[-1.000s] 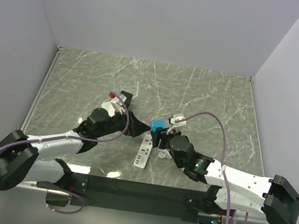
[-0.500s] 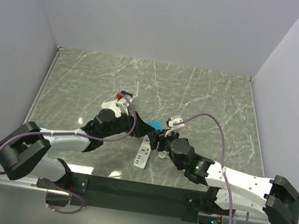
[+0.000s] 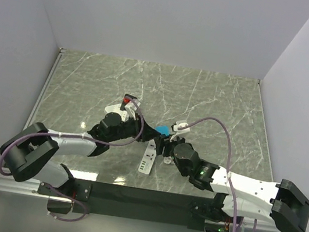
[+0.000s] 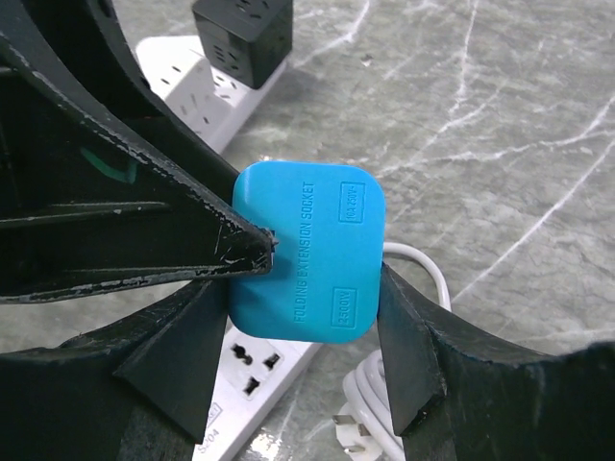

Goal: Insert the plug

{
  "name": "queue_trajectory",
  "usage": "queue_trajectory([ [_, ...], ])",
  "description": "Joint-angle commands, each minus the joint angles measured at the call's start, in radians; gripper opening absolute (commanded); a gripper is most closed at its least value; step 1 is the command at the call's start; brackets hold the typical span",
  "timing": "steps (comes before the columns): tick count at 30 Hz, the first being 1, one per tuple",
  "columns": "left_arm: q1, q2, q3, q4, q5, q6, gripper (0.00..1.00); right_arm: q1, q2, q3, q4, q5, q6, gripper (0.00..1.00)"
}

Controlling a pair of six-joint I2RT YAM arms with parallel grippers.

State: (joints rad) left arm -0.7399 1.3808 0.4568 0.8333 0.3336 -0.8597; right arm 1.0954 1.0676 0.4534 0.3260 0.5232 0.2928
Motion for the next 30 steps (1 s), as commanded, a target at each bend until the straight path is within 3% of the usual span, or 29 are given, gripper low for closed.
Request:
queue_trajectory([
  [1,-0.015,0.02,0.028,0.064,0.056,-0.015,0.4,0.006,0.017,0.039,0.022,0.057,0.012,0.0],
  [4,-0.016,0.038,0.022,0.095,0.082,-0.03,0.21,0.006,0.026,0.051,0.013,0.067,0.02,0.0],
  [6,-0.016,0.053,0.019,0.115,0.097,-0.047,0.01,0.006,0.031,0.06,-0.001,0.077,0.029,0.0],
  [10,-0.016,0.078,0.008,0.155,0.116,-0.059,0.01,0.006,0.028,0.062,-0.002,0.075,0.034,0.0],
  [12,-0.016,0.081,0.003,0.165,0.117,-0.059,0.01,0.004,0.019,0.062,-0.011,0.077,0.04,0.06],
  [15,-0.013,0.044,0.006,0.132,0.081,-0.026,0.01,0.004,-0.006,0.064,-0.033,0.08,0.042,0.31],
  [18,-0.001,-0.031,0.02,0.026,0.026,0.031,0.01,0.003,-0.069,0.054,-0.059,0.057,0.025,0.49],
  [19,0.01,-0.069,0.022,-0.008,0.003,0.043,0.0,0.003,-0.11,0.05,-0.068,0.04,0.016,0.68],
  [21,0.054,-0.103,0.017,-0.028,-0.002,0.065,0.0,0.001,-0.155,0.041,-0.103,-0.017,0.0,0.85],
  [25,0.161,-0.185,-0.012,-0.045,0.048,0.071,0.0,-0.002,-0.334,-0.017,-0.145,-0.078,0.003,0.88],
  [30,0.177,-0.265,-0.044,-0.056,0.132,0.129,0.0,-0.035,-0.511,-0.078,-0.082,-0.275,-0.018,0.89],
])
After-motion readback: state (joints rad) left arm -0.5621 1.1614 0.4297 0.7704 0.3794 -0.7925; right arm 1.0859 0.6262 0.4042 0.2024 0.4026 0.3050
